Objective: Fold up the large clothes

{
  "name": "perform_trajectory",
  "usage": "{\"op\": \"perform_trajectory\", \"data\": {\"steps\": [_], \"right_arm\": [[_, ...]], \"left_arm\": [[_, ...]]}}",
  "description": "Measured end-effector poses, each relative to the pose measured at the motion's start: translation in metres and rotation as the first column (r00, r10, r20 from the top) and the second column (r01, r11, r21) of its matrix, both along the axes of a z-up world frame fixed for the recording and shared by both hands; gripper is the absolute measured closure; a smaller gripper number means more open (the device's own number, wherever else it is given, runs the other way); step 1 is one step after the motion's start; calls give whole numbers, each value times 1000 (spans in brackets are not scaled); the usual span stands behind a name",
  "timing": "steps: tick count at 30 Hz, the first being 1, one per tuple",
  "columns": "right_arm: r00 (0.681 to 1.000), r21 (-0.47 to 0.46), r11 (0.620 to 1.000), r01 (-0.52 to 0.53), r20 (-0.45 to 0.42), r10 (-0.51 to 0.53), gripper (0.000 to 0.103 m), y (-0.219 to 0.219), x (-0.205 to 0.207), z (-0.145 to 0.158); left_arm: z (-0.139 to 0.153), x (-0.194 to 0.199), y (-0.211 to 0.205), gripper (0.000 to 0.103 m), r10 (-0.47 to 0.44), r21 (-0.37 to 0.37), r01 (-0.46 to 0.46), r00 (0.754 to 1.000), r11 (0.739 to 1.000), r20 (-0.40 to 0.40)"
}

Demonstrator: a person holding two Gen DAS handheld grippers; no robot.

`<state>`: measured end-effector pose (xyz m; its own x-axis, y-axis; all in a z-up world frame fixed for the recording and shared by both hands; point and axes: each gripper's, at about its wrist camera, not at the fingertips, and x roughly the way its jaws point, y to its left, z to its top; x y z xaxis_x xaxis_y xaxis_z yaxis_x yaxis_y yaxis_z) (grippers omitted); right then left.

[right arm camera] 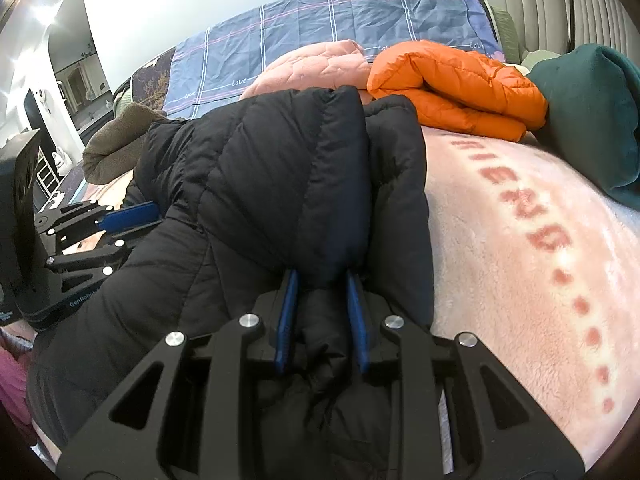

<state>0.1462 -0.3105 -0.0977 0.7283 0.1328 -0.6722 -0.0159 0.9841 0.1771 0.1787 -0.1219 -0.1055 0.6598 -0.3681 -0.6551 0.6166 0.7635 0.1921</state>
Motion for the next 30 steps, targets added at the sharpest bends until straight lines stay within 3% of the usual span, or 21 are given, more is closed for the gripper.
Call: {"op": "perform_trajectory", "data": {"steps": [8,13,15,17,22,26,30], "right_arm": [[1000,1,1000,-1,2,1,78,0,0,0],[1000,16,1000,-1,3,0,78,-3,0,0],[1000,20,1000,0,4,0,78,-3,0,0],[1000,24,1000,-2,6,2,78,-4,0,0],[1000,38,999,-7,7,7,78,-8,0,0],[1000,39,999,-6,8,6,78,-8,0,0],[1000,40,999,-7,8,7,77,-8,0,0]], "left_arm": [[7,-3,5,71,19,-19,-20,1000,1000,-4],[37,-32,30,71,13,-141,-20,998,990,-54],[47,-64,42,65,-22,-174,17,999,985,-28],[46,-91,51,56,-10,-156,11,1000,988,9],[26,-153,69,53,-13,-133,11,1000,991,-16],[17,-174,65,46,-41,-113,36,998,993,-37],[2,-173,45,43,-39,-38,38,999,999,-27]]}}
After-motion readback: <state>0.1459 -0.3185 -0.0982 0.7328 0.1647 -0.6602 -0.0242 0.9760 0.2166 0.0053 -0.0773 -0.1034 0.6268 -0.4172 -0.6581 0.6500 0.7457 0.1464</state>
